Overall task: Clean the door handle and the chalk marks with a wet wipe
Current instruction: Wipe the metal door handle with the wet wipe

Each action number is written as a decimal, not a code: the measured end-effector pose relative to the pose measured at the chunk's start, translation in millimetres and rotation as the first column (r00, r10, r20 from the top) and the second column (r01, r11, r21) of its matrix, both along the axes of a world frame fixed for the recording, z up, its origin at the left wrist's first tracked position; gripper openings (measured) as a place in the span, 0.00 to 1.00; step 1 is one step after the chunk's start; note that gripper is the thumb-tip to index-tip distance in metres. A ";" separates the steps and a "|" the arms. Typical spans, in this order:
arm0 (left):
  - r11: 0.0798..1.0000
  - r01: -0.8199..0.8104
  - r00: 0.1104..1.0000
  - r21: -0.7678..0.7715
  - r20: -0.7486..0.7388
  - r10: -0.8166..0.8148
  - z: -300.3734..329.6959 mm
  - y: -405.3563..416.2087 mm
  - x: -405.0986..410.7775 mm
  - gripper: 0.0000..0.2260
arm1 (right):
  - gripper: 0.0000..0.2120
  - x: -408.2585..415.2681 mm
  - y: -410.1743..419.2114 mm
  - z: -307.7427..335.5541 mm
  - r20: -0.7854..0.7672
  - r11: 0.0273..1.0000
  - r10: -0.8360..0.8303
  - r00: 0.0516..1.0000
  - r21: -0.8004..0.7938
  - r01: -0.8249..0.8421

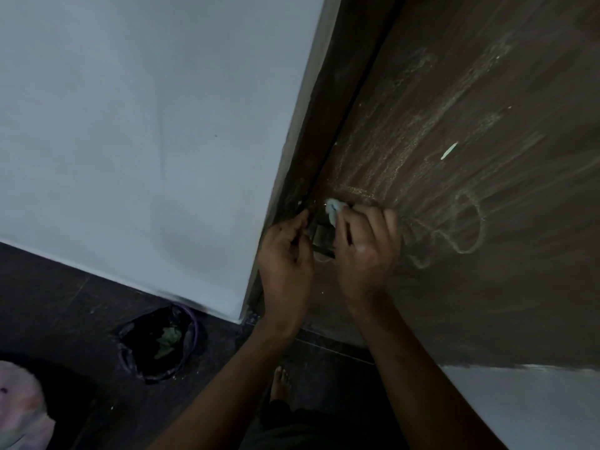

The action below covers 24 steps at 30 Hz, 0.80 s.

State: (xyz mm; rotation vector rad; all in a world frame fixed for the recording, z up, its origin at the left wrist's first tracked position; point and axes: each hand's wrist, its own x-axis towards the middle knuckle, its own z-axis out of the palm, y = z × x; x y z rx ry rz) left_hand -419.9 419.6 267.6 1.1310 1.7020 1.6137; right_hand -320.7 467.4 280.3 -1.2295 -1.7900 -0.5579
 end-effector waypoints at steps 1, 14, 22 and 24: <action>1.000 0.000 1.000 0.010 -0.021 0.000 1.9 1.5 1.1 0.17 | 0.07 -3.6 3.0 0.9 0.004 1.000 0.013 1.000 -0.005 -0.013; 1.000 0.026 0.997 -0.017 -0.074 -0.027 -5.3 3.6 7.4 0.17 | 0.02 6.8 -10.3 -11.2 -0.217 0.967 -0.113 0.970 -0.246 0.058; 0.999 0.034 0.999 -0.032 -0.006 -0.034 -12.9 3.4 7.6 0.14 | 0.06 1.9 -24.8 -18.6 -0.221 0.900 -0.173 0.960 -0.431 0.063; 0.999 0.022 0.999 -0.032 -0.034 -0.023 -14.1 2.8 6.5 0.13 | 0.06 -0.8 -23.1 -13.5 -0.285 0.922 -0.178 0.942 -0.382 0.059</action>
